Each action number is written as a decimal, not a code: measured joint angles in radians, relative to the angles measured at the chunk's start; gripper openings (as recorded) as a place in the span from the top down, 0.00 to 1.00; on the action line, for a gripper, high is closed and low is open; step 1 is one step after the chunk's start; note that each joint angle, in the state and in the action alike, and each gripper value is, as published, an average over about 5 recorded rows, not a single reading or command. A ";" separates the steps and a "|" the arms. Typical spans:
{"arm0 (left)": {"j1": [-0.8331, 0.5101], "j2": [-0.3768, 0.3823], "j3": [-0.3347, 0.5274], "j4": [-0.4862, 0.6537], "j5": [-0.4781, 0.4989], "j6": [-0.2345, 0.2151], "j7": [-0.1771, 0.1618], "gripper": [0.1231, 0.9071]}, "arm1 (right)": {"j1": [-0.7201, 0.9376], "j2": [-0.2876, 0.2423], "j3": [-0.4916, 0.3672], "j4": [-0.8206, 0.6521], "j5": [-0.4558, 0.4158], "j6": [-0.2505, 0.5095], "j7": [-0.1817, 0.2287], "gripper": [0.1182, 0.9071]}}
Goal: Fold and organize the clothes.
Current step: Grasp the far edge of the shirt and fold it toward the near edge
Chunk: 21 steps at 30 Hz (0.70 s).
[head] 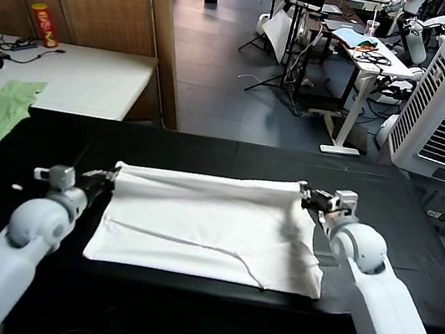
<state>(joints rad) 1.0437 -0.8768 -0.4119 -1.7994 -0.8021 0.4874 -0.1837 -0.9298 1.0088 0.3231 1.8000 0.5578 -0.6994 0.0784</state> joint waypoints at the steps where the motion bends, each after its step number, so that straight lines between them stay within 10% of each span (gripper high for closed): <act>1: 0.024 0.009 -0.010 -0.025 0.000 0.000 -0.007 0.99 | -0.024 -0.005 0.007 0.024 0.000 -0.012 0.003 0.99; 21: 0.395 0.023 -0.113 -0.233 0.052 -0.017 -0.013 0.99 | -0.310 -0.028 0.079 0.206 -0.027 -0.037 0.004 0.99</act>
<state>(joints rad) 1.4384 -0.8541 -0.5253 -2.0320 -0.7502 0.4703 -0.1971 -1.2394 0.9806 0.4017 2.0057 0.5304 -0.7367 0.0820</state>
